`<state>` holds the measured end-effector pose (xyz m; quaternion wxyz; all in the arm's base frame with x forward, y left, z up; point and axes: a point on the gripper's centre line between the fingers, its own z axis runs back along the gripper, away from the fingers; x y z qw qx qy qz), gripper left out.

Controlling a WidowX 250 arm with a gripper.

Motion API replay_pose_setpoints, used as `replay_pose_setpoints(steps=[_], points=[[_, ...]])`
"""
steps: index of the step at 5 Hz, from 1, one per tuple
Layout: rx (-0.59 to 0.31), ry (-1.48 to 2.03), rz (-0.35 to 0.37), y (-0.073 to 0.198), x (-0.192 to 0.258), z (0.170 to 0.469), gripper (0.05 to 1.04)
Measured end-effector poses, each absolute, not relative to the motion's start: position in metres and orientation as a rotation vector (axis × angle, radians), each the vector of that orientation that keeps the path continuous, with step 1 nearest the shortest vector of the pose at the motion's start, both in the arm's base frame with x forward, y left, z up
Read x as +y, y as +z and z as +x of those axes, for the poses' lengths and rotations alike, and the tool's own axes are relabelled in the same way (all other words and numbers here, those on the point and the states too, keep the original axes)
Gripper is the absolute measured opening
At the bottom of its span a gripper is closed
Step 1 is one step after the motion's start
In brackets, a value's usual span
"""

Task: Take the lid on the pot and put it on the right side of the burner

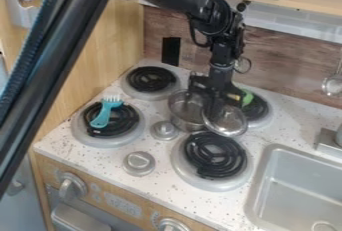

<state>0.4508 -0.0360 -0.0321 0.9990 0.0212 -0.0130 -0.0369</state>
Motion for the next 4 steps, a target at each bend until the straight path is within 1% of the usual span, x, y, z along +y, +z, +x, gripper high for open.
replay_pose_setpoints(steps=[1, 2, 3, 4], points=[[-0.034, -0.098, 0.040, -0.032, -0.050, 0.445, 0.513], [-0.031, -0.116, 0.020, -0.030, -0.060, 0.444, 0.826], [-0.092, -0.108, 0.011, -0.005, -0.065, 0.464, 1.027], [-0.089, -0.094, 0.010, -0.012, -0.066, 0.476, 1.006]])
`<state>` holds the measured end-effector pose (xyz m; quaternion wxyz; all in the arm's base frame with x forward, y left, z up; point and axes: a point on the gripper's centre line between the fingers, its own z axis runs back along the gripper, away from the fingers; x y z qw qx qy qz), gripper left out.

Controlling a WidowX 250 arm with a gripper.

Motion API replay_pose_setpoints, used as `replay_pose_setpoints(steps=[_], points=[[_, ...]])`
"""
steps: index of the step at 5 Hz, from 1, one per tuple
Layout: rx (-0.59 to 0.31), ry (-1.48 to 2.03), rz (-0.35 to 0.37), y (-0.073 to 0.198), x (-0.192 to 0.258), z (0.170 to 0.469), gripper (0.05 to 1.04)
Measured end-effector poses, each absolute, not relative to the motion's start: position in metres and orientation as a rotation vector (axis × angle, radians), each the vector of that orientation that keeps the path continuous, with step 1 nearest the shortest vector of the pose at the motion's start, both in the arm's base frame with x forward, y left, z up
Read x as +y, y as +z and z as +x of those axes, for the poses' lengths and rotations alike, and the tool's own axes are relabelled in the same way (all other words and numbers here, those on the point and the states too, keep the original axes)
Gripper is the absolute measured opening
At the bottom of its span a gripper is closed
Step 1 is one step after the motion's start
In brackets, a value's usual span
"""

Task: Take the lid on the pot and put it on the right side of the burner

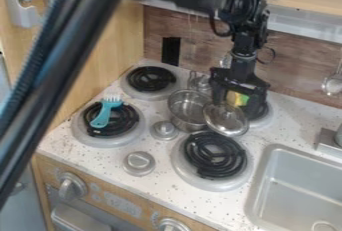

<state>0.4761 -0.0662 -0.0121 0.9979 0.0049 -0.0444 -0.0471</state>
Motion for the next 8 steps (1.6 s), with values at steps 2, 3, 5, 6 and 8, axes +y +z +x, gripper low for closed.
replay_pose_setpoints(steps=[2, 3, 5, 6, 8], points=[[-0.124, -0.106, 0.046, -0.021, -0.067, 0.486, 0.998], [-0.136, -0.138, 0.070, -0.025, -0.074, 0.486, 0.998], [-0.130, -0.172, 0.120, -0.034, -0.076, 0.485, 0.914], [-0.138, -0.170, 0.136, -0.036, -0.074, 0.488, 0.622], [-0.133, -0.174, 0.179, -0.047, -0.075, 0.489, 0.245]])
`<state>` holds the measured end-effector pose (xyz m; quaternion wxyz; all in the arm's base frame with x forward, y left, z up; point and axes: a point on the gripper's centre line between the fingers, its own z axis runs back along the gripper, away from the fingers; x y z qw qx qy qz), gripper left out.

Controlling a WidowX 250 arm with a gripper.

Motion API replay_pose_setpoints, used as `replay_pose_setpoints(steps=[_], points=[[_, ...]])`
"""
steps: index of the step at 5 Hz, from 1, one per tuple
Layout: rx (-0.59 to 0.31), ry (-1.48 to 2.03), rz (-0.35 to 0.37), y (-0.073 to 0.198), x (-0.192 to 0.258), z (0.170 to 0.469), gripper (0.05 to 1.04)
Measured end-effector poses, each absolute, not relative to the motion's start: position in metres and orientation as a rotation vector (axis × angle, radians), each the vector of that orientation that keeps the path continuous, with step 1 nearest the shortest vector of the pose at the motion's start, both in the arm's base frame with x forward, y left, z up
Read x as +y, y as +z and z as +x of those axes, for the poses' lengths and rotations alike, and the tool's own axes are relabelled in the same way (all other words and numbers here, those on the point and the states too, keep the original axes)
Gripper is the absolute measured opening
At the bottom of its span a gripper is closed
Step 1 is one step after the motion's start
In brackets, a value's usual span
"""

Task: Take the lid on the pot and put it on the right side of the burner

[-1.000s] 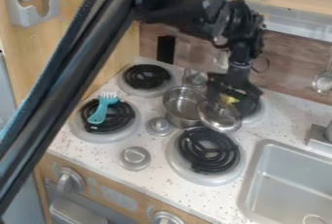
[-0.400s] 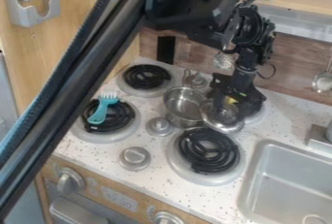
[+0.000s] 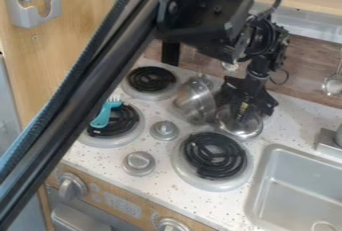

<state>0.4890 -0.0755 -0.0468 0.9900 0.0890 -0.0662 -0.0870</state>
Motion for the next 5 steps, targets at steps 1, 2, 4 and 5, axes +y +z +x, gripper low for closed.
replay_pose_setpoints(steps=[1, 2, 4, 5], points=[[-0.139, -0.176, 0.192, -0.048, -0.076, 0.489, 0.239], [-0.150, -0.168, 0.155, -0.040, -0.079, 0.476, 0.238], [-0.205, -0.122, 0.034, 0.010, -0.076, 0.450, 0.238], [-0.182, -0.104, 0.017, 0.022, -0.058, 0.433, 0.238]])
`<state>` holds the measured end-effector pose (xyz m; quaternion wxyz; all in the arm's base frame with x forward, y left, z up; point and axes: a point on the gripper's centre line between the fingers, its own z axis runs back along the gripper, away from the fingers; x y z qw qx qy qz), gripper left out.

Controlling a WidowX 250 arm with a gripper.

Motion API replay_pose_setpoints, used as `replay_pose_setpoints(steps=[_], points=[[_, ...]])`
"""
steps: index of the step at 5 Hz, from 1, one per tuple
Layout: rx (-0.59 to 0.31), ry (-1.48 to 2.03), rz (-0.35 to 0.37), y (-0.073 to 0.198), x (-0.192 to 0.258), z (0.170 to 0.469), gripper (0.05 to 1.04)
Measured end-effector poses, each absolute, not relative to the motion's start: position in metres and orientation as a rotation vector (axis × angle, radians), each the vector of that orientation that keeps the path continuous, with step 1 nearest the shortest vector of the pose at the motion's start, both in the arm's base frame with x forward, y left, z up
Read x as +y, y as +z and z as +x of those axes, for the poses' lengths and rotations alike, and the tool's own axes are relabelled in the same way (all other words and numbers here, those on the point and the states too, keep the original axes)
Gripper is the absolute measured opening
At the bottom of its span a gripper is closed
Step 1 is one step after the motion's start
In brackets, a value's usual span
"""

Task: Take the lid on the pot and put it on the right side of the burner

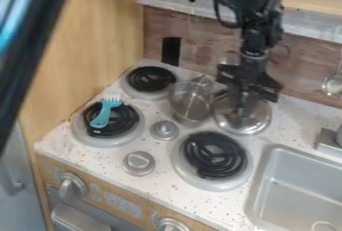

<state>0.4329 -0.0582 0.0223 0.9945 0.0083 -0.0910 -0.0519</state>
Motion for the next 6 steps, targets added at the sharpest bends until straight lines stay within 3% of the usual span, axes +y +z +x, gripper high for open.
replay_pose_setpoints(steps=[3, 6], points=[[-0.022, -0.085, 0.122, -0.028, -0.022, 0.410, 0.238], [0.027, -0.132, 0.142, -0.042, -0.024, 0.380, 0.237]])
